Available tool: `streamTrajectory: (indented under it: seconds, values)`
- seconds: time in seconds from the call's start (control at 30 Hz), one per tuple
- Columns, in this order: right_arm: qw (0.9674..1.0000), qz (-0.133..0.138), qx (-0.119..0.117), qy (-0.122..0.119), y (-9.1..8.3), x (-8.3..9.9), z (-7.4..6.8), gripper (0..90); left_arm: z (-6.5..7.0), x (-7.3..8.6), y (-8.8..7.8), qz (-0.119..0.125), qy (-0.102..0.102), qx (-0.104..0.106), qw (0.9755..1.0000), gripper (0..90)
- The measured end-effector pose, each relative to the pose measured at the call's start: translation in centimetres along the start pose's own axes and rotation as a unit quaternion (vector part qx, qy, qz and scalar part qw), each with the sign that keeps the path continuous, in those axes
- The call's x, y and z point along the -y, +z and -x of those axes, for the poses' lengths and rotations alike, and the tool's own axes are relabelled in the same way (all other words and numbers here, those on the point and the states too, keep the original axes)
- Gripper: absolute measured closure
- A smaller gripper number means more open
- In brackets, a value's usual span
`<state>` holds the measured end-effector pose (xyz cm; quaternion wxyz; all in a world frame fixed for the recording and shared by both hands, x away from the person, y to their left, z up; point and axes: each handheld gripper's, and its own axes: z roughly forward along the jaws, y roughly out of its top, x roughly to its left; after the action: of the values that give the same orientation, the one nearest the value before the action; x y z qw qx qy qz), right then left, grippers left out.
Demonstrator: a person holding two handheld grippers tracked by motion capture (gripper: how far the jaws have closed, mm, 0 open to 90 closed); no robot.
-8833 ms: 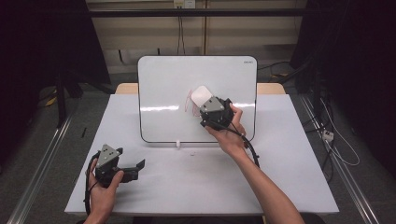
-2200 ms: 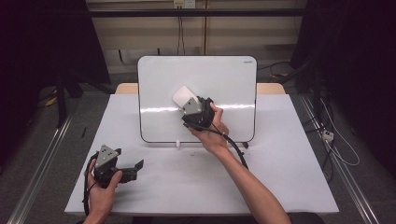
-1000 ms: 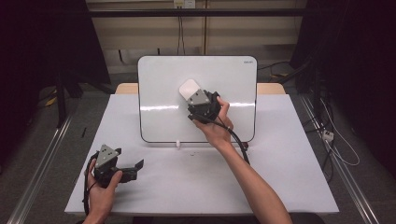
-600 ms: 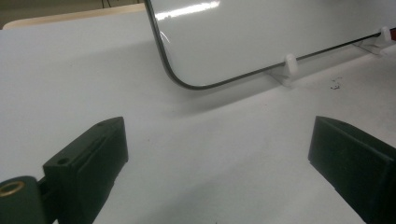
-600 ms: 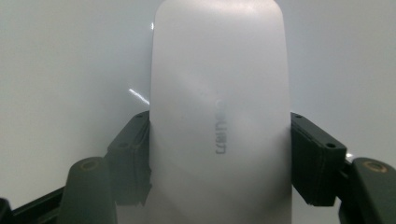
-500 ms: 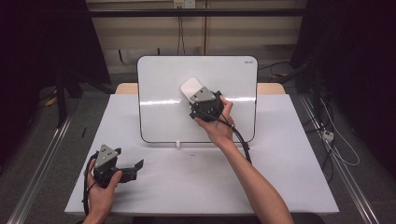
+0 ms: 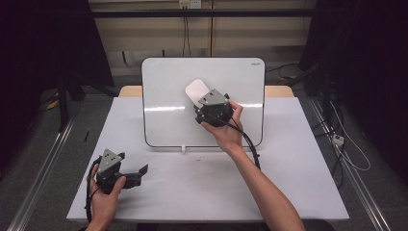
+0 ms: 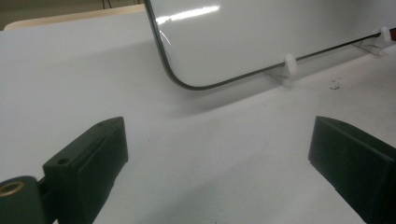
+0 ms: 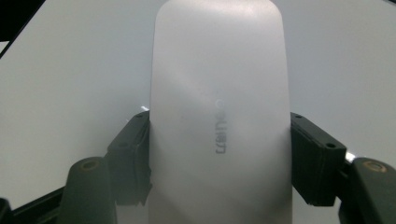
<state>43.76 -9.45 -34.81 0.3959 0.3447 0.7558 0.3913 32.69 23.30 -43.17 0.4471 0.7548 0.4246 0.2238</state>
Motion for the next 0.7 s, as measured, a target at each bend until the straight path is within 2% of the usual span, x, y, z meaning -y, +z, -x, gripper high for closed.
streamTrajectory:
  seconds: [0.4,0.47,0.7]
  values:
    - [0.9995,0.007,-0.01,0.029,-0.8,0.8,1.1,32.1,-0.1,0.1,0.1,-0.001,0.0,0.001,1.0,4.7]
    - [0.9995,0.009,-0.009,0.029,-0.9,0.8,1.3,32.0,-0.1,0.0,0.2,-0.002,0.005,0.001,1.0,4.7]
    - [0.9996,0.007,-0.011,0.027,-1.7,1.0,1.8,32.1,-0.3,0.1,0.3,-0.006,-0.003,0.002,1.0,4.7]
